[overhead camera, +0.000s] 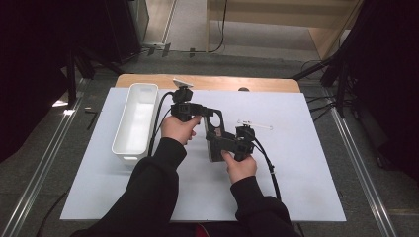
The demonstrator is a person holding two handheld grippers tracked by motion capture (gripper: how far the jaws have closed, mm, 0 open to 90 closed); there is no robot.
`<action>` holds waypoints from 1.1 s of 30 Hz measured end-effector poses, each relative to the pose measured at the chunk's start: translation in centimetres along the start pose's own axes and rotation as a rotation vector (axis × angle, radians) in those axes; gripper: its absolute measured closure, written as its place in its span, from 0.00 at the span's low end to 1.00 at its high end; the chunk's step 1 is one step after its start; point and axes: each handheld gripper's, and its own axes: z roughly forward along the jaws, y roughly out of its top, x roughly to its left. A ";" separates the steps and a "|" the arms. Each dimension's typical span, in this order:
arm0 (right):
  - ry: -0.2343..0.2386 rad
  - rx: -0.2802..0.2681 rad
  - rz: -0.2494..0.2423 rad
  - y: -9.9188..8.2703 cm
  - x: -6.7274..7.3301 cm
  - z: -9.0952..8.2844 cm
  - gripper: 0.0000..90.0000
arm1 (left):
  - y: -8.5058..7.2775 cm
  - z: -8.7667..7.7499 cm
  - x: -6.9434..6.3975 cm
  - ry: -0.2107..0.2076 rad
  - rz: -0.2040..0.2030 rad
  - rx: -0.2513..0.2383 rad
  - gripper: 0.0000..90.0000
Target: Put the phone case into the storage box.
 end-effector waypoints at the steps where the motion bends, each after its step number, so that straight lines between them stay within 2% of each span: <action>1: -0.001 0.000 0.000 0.0 0.0 0.0 0.12 | 0.0 0.0 0.0 0.001 -0.002 0.005 0.77; 6: 0.002 0.001 0.001 -0.1 0.0 0.1 0.12 | 0.0 0.1 0.2 -0.011 -0.023 0.008 0.77; 11: 0.002 0.000 0.004 -0.1 0.0 0.2 0.12 | 0.0 0.1 0.2 -0.015 -0.021 -0.001 0.80; 17: 0.000 0.001 0.002 -0.1 0.0 0.2 0.12 | 0.0 0.1 0.2 -0.046 -0.026 0.002 0.82; 33: 0.002 -0.003 -0.001 -0.3 -0.1 0.5 0.12 | 0.1 0.1 0.2 -0.086 -0.040 -0.002 0.87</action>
